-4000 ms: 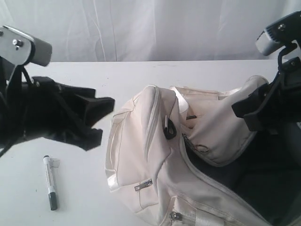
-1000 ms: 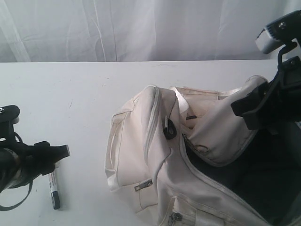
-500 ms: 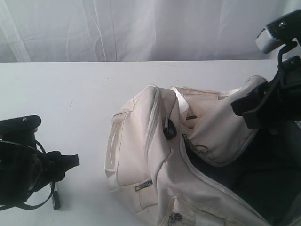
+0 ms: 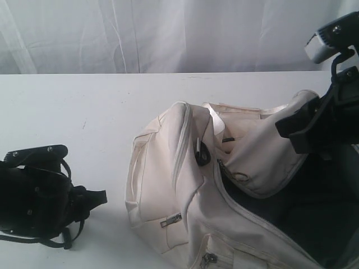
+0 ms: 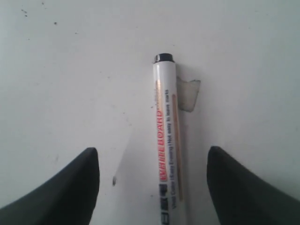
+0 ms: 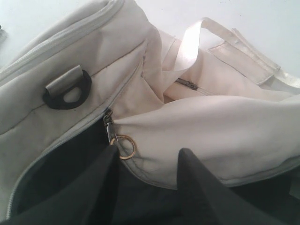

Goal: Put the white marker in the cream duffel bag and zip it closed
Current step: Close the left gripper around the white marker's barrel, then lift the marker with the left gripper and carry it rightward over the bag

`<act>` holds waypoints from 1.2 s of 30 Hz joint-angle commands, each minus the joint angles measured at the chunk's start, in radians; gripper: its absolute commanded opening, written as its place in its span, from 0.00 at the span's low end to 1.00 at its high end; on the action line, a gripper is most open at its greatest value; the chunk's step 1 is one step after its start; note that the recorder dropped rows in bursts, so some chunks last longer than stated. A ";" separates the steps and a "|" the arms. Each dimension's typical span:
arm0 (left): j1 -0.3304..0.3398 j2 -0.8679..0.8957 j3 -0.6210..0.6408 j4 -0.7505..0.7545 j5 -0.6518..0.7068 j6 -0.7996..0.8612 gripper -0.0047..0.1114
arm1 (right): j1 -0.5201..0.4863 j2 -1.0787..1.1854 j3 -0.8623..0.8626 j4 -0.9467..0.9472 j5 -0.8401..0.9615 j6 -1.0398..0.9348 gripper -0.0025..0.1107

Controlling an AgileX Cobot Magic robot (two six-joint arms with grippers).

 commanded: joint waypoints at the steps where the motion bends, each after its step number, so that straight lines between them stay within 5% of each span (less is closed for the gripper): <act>1: 0.001 0.044 -0.012 -0.003 0.001 -0.006 0.63 | -0.003 -0.008 0.006 0.008 -0.001 -0.006 0.36; 8: 0.001 0.079 -0.012 -0.071 -0.009 -0.006 0.57 | -0.003 -0.008 0.006 0.008 -0.001 -0.006 0.36; 16: 0.001 0.079 -0.012 -0.075 -0.027 0.012 0.04 | -0.003 -0.008 0.006 0.008 0.001 -0.006 0.36; 28: -0.001 -0.088 -0.012 -0.081 -0.069 0.261 0.04 | -0.003 -0.042 0.006 0.011 -0.051 -0.006 0.36; 36: -0.001 -0.350 -0.014 -0.081 -0.299 0.432 0.04 | -0.003 -0.125 0.006 0.004 -0.086 -0.006 0.36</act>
